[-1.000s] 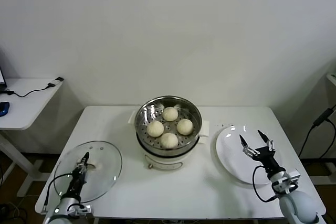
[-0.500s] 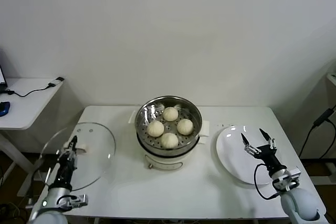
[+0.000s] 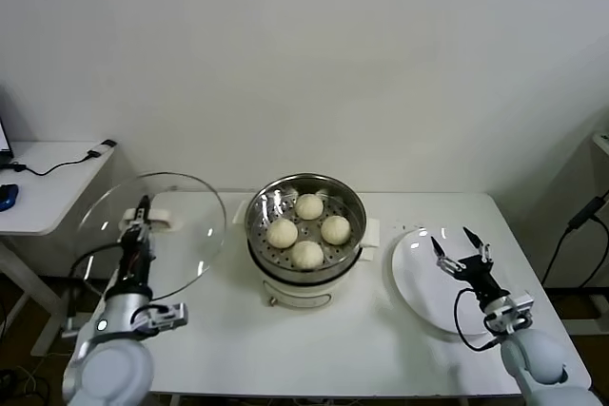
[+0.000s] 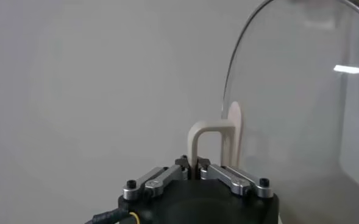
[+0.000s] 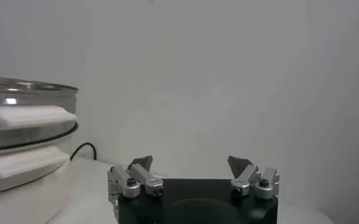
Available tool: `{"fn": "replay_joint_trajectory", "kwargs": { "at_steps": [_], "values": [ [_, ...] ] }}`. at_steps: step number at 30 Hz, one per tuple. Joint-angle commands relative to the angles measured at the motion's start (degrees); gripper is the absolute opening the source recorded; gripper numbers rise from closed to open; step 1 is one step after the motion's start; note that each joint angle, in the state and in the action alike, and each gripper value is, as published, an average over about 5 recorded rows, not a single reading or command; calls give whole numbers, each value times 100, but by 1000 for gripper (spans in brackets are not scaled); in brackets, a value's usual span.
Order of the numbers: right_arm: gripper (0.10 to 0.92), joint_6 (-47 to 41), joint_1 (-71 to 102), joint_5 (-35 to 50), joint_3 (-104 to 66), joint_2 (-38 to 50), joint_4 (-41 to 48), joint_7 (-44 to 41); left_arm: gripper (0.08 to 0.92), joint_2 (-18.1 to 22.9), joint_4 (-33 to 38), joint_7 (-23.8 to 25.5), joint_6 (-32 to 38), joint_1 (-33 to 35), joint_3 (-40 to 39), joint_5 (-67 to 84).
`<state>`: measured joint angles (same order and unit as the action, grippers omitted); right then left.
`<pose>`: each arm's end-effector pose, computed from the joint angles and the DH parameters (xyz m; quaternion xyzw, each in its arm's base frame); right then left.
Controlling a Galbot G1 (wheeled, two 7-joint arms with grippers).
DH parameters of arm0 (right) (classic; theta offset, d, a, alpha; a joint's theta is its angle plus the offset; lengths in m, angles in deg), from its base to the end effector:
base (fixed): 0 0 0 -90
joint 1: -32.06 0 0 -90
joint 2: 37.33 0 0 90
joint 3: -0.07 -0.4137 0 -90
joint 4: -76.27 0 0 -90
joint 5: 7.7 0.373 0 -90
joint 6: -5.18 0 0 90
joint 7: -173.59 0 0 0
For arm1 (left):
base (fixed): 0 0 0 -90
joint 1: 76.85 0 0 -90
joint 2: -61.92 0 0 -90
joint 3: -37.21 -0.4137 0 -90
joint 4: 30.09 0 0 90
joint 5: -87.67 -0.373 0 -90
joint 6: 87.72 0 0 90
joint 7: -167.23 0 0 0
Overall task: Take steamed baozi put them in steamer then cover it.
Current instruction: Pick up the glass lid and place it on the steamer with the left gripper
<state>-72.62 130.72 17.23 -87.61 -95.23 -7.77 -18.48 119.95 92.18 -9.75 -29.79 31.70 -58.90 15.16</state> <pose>0.3075 -0.2277 -0.4426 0.1094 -0.9916 0.0608 0.0311 0.2337 0.0851 -0.2892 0.1185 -0.6638 -0.7380 0.0242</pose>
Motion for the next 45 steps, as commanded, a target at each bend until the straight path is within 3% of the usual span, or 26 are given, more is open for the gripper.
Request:
{"fn": "replay_joint_trajectory", "kwargs": {
  "at_steps": [1,6,16,24,32,45],
  "values": [
    [823,20,-465,-120,331,-101,446,-2,147,48,249,2293,-1293,-2126,-2261,-1015],
    [823,26,-482,-125,282,-86,499,-10,147,848,-214,2471,-1293,-2554,-2831,-1656],
    [823,59,-303,-129,-33,-44,508,-78,147,2394,-1364,2201,-1293,-2976,-3408,-2019],
    [823,104,-160,-145,-292,-56,535,-150,147,3074,-1998,2067,-1293,-2960,-3437,-2144],
    [823,134,-158,-162,-353,-69,592,-190,147,3366,-2470,1841,-1293,-2944,-3274,-2149],
    [823,159,-169,-178,-374,-81,645,-234,147,3282,-2796,1684,-1293,-2952,-3067,-2091]
  ]
}}
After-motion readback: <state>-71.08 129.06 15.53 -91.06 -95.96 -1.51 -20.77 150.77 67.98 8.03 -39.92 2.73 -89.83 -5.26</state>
